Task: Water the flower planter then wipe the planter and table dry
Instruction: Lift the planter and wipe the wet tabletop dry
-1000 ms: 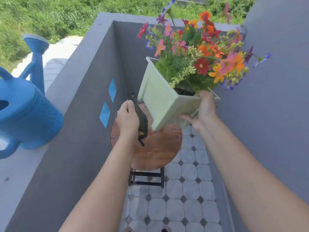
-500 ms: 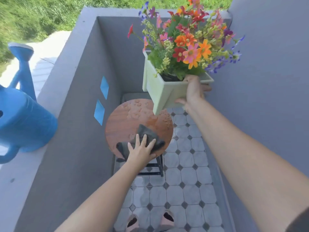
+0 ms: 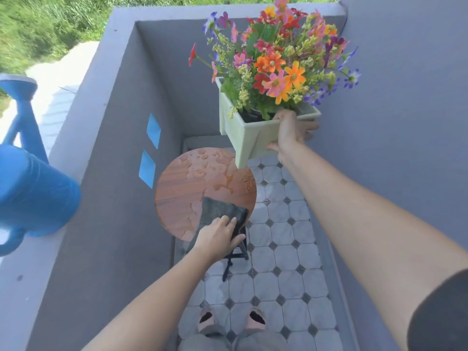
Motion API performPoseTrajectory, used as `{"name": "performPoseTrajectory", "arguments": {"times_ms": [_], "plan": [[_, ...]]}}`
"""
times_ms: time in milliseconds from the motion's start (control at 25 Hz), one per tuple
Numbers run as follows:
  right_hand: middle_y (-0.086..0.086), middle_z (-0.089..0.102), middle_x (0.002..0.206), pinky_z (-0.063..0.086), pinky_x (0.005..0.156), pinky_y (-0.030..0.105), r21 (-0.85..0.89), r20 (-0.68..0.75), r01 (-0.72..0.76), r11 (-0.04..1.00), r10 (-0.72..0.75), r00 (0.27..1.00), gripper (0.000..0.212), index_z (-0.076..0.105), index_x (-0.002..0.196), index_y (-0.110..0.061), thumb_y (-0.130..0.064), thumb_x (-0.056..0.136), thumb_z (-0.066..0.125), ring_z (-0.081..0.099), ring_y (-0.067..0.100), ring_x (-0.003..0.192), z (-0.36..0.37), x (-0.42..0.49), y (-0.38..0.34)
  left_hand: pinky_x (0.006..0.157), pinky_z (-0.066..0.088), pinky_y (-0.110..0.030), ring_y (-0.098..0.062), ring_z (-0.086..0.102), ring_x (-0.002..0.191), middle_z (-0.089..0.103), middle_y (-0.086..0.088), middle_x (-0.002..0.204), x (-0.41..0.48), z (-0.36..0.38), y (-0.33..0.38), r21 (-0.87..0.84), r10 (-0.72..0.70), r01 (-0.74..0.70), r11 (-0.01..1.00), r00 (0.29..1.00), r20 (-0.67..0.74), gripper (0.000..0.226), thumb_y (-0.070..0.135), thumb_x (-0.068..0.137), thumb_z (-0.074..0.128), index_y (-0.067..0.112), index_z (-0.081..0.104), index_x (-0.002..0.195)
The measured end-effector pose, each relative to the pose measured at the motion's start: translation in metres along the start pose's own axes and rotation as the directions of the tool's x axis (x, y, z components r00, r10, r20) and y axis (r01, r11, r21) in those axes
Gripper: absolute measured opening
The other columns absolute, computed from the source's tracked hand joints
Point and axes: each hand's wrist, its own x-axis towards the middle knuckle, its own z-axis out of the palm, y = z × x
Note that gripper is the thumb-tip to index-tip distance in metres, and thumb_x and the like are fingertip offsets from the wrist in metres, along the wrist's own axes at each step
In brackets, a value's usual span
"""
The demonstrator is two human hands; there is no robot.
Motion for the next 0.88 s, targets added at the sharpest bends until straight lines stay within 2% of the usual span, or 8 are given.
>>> {"name": "performPoseTrajectory", "arguments": {"times_ms": [120,160,240,280,360,520,720,880], "plan": [[0.006,0.031,0.119,0.056,0.063,0.039,0.001,-0.024,0.003,1.000,-0.003,1.000,0.068,0.026,0.129,-0.015,-0.021,0.069,0.058,0.042,0.032,0.107,0.006,0.003,-0.002,0.079,0.052,-0.041,-0.036,0.060,0.103,0.060,-0.014,0.116,-0.001,0.002,-0.020,0.002,0.191,-0.193,0.981,0.971,-0.143,0.072,0.049,0.097,0.006,0.008,0.056,0.128],[0.007,0.031,0.120,0.056,0.063,0.039,0.006,-0.031,0.000,1.000,0.000,1.000,0.069,0.026,0.130,-0.016,-0.022,0.069,0.058,0.042,0.032,0.107,0.008,0.004,-0.001,0.089,0.051,-0.043,-0.037,0.059,0.111,0.059,-0.017,0.125,-0.001,0.008,-0.027,0.019,0.242,-0.244,0.970,0.948,-0.205,0.072,0.046,0.098,0.005,0.005,0.055,0.130],[0.007,0.031,0.121,0.054,0.060,0.036,0.025,-0.055,0.006,1.000,-0.005,0.998,0.069,0.026,0.131,-0.016,-0.022,0.070,0.058,0.041,0.031,0.107,0.013,0.008,0.001,0.115,0.019,-0.039,-0.032,0.022,0.143,0.021,-0.012,0.155,0.001,0.014,-0.035,0.020,0.253,-0.253,0.967,0.955,-0.152,0.076,0.050,0.093,-0.005,0.006,0.026,0.146],[0.007,0.031,0.121,0.054,0.059,0.035,0.036,-0.066,0.009,0.999,-0.007,0.998,0.069,0.026,0.131,-0.016,-0.021,0.071,0.058,0.041,0.031,0.106,0.015,0.010,0.003,0.116,0.001,-0.035,-0.027,-0.003,0.145,-0.004,-0.006,0.155,0.002,0.017,-0.033,0.002,0.212,-0.212,0.977,0.974,-0.080,0.078,0.055,0.087,-0.012,0.010,0.005,0.148],[0.007,0.031,0.122,0.054,0.059,0.035,0.050,-0.083,0.012,0.999,-0.008,0.997,0.068,0.025,0.132,-0.016,-0.019,0.073,0.058,0.040,0.030,0.106,0.018,0.014,0.006,0.112,-0.014,-0.034,-0.022,-0.026,0.138,-0.025,-0.001,0.148,0.010,0.026,-0.028,0.008,0.126,-0.126,0.992,0.992,-0.025,0.076,0.059,0.080,-0.016,0.016,-0.015,0.143],[0.007,0.032,0.123,0.056,0.061,0.037,0.033,-0.131,0.020,0.999,-0.016,0.991,0.065,0.026,0.132,-0.017,-0.017,0.074,0.057,0.042,0.029,0.103,0.019,0.019,0.007,0.115,-0.011,-0.037,-0.018,-0.029,0.136,-0.026,0.000,0.150,0.036,0.029,-0.014,-0.011,0.092,-0.093,0.996,0.995,-0.045,0.068,0.055,0.094,0.006,0.018,-0.010,0.149],[0.007,0.032,0.119,0.059,0.071,0.044,0.018,-0.134,0.056,0.998,-0.053,0.990,0.046,0.027,0.113,-0.018,-0.014,0.077,0.056,0.043,0.017,0.083,0.010,0.031,-0.002,0.117,-0.006,-0.039,-0.021,-0.016,0.145,-0.013,-0.004,0.159,0.071,0.021,-0.003,-0.072,0.080,-0.087,0.994,0.992,-0.094,0.075,0.060,0.087,-0.005,0.021,-0.005,0.150],[0.007,0.033,0.118,0.060,0.072,0.046,-0.029,-0.146,0.092,0.995,-0.096,0.985,0.054,0.029,0.123,-0.015,-0.013,0.076,0.055,0.042,0.012,0.076,0.003,0.041,0.001,0.117,-0.004,-0.039,-0.020,-0.012,0.146,-0.009,-0.004,0.160,0.101,0.011,0.006,-0.114,0.032,-0.048,0.992,0.989,-0.146,0.065,0.052,0.096,0.012,0.019,-0.003,0.151]]}}
